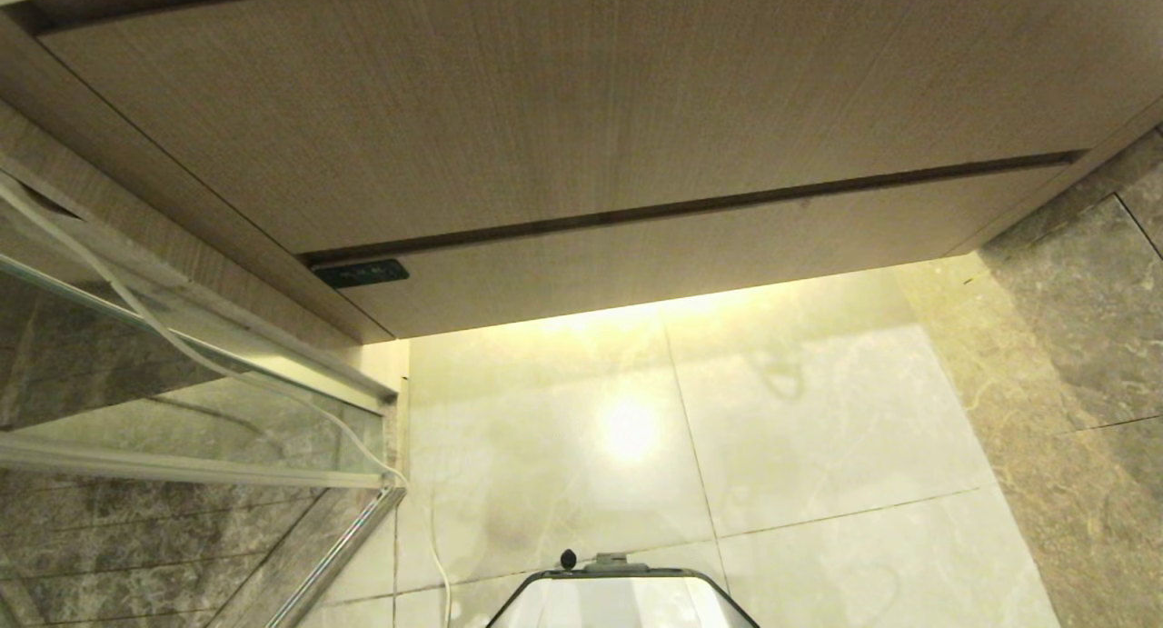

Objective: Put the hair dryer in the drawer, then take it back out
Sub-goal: Pull open the drawer

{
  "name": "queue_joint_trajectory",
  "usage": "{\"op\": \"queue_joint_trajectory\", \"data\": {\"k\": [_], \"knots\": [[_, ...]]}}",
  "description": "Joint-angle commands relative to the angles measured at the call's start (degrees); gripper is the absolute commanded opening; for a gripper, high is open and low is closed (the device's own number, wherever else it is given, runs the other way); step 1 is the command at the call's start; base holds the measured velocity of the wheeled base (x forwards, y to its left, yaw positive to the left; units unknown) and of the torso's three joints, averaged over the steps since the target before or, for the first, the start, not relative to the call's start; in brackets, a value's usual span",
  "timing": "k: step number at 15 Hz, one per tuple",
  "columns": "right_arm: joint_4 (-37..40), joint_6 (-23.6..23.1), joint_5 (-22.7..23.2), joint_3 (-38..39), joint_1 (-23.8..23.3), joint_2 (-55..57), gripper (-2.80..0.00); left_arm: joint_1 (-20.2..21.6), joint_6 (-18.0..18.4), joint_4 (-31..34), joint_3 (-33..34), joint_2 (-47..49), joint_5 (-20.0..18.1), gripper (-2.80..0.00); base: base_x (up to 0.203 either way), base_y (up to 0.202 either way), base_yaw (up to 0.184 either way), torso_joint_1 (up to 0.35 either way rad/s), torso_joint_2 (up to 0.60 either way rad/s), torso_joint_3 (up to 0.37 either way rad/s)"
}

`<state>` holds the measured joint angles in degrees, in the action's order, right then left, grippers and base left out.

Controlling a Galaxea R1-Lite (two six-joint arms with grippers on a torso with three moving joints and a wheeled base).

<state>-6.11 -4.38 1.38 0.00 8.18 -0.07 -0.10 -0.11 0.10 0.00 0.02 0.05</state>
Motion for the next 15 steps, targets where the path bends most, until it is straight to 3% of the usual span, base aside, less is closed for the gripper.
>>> {"op": "queue_joint_trajectory", "data": {"k": [1,15], "knots": [[0.0,0.0,0.0,2.3,0.1,-2.2,-2.80,0.0,-0.1,0.0,0.0,0.0,0.0,-2.80,0.000,0.000,0.000,0.000,0.00,0.000],[0.2,0.1,0.0,2.2,0.0,-2.2,-2.80,0.0,-0.1,0.0,0.1,0.0,0.0,-2.80,0.000,0.000,0.000,0.000,0.00,0.000]]}}
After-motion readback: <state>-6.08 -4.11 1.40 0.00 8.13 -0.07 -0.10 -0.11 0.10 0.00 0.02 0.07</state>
